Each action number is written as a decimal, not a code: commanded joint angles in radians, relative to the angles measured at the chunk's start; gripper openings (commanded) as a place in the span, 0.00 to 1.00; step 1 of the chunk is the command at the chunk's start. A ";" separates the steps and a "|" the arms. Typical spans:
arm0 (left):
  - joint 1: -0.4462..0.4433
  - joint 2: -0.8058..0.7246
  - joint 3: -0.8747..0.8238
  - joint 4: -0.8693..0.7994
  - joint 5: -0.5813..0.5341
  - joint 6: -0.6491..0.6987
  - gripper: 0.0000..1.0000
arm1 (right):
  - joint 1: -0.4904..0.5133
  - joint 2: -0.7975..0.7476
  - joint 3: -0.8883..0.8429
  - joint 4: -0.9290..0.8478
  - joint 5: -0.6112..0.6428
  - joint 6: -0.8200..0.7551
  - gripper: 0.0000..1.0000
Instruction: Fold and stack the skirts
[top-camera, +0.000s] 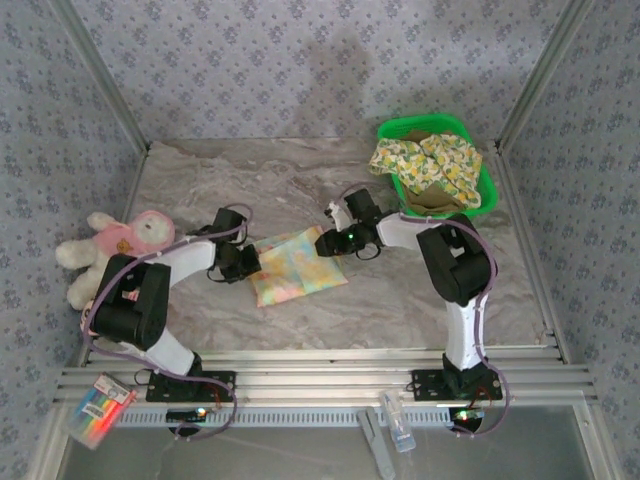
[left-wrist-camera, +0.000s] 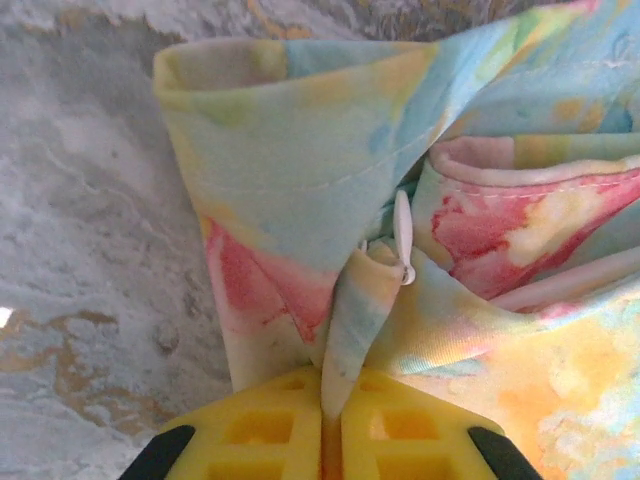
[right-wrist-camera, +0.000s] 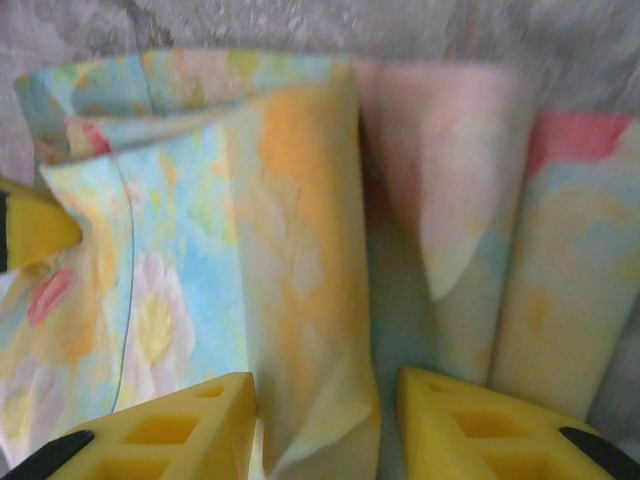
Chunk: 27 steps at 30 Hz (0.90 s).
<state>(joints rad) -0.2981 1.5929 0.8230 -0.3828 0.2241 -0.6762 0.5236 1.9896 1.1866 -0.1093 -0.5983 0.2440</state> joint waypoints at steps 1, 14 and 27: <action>0.014 0.043 0.038 -0.080 -0.027 0.055 0.09 | 0.021 -0.047 -0.039 -0.033 -0.038 0.035 0.33; 0.014 0.040 0.230 -0.221 -0.040 0.128 0.47 | 0.022 -0.075 -0.052 0.025 0.150 0.371 0.00; 0.016 -0.007 0.085 -0.140 0.011 0.115 0.79 | 0.022 0.025 -0.027 -0.007 0.209 0.498 0.00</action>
<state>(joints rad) -0.2878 1.5574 0.9291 -0.5457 0.1841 -0.5606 0.5476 1.9751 1.1542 -0.0780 -0.4366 0.7010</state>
